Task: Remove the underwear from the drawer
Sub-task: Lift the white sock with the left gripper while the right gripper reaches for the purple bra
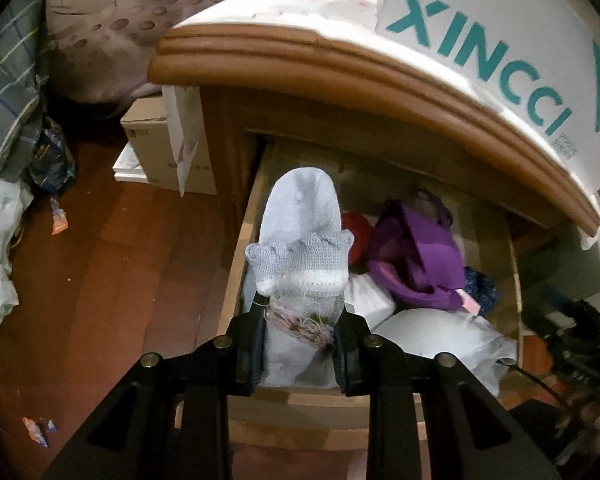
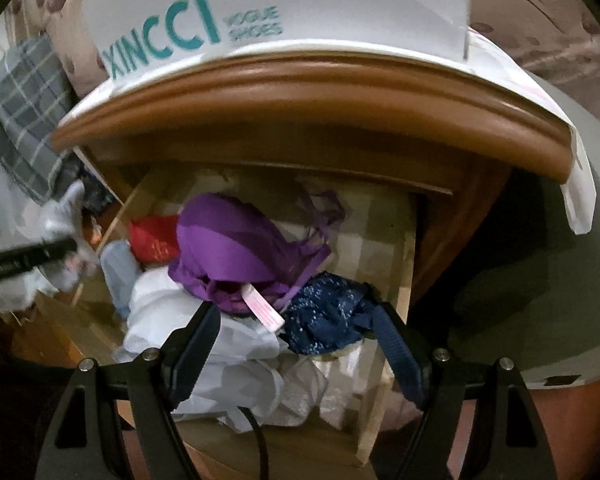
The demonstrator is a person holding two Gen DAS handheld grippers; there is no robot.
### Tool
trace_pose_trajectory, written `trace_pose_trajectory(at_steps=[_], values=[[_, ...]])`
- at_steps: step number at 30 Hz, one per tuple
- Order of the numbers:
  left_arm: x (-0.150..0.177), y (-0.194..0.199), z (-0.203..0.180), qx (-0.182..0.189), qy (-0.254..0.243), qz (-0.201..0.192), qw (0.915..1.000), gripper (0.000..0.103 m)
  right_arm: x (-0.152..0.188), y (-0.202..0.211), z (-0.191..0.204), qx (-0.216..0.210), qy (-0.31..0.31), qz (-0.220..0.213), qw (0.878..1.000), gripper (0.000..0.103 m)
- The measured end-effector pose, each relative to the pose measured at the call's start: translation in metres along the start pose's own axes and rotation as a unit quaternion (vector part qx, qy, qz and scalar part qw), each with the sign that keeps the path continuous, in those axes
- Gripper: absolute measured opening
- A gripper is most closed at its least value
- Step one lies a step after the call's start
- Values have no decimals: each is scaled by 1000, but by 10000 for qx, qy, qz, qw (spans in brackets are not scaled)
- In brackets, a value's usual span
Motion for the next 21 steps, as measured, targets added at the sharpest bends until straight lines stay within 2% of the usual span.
trace_pose_trajectory(at_steps=[5,9,13,21], values=[[-3,16,5,-182,-36,-304,9994,25,-2,-7,18,26,407,400,9984,81],[-8,23,14,-158,105,-402,9990,25,-15,-9,33,195,801,711,9941,81],[-11,32,25,-150,248,-534,9982,25,-27,-7,45,414,1336,754,9873,81],[-15,39,40,-255,478,-656,9964,25,-35,-43,59,47,1267,1037,9865,81]])
Point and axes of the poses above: each gripper's, at about its wrist camera, not at the fingertips, and y roughly against the way its jaws point, z to its left, x to its underside, the point moved 2 cm from there along -y, roughly the way its jaws point, and after that the axes turned 11 degrees about -x, right-handed, at the moved point
